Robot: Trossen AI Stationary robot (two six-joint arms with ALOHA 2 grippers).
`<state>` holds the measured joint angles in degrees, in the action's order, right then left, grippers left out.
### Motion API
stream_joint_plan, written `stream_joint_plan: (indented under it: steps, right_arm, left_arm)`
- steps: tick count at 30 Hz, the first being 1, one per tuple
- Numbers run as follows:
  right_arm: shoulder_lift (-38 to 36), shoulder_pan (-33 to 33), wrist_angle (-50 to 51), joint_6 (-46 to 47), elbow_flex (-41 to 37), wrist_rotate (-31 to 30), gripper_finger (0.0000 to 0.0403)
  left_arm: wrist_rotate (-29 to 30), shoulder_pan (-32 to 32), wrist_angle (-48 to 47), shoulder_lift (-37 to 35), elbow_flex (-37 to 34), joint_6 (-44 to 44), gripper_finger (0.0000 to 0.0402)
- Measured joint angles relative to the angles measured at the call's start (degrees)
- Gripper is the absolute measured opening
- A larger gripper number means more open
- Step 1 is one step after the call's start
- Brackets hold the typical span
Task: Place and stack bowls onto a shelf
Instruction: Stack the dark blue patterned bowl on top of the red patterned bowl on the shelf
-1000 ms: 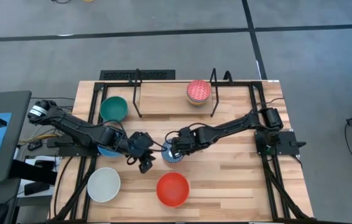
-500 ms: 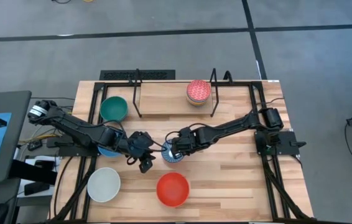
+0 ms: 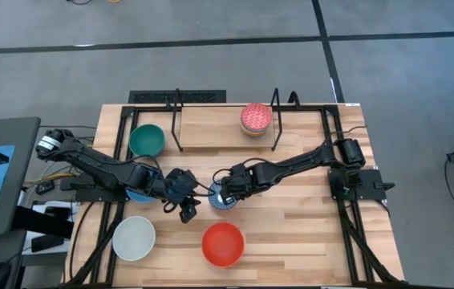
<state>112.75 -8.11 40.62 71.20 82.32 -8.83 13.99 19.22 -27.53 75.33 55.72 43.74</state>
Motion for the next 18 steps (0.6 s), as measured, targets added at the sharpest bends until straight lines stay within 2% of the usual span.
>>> stream_joint_plan:
  steps: [3,7,12,18]
  right_arm:
    - [0.0,1.2,-0.8,-1.2,0.0,0.0,0.0088]
    - [0.0,3.0,-0.7,-3.3,0.0,0.0,0.0026]
    - [-0.4,3.4,0.6,-5.1,0.0,-0.1,0.0026]
    - [-3.3,0.9,1.6,-5.3,0.0,-0.5,0.0023]
  left_arm:
    - [2.0,0.0,0.0,0.0,0.0,-0.1,0.0141]
    - [3.8,-0.3,0.0,0.0,0.0,-1.1,0.0141]
    - [6.9,-0.5,0.0,0.0,0.0,-1.2,0.0141]
    - [7.5,-1.1,0.0,0.0,0.0,0.5,0.0141]
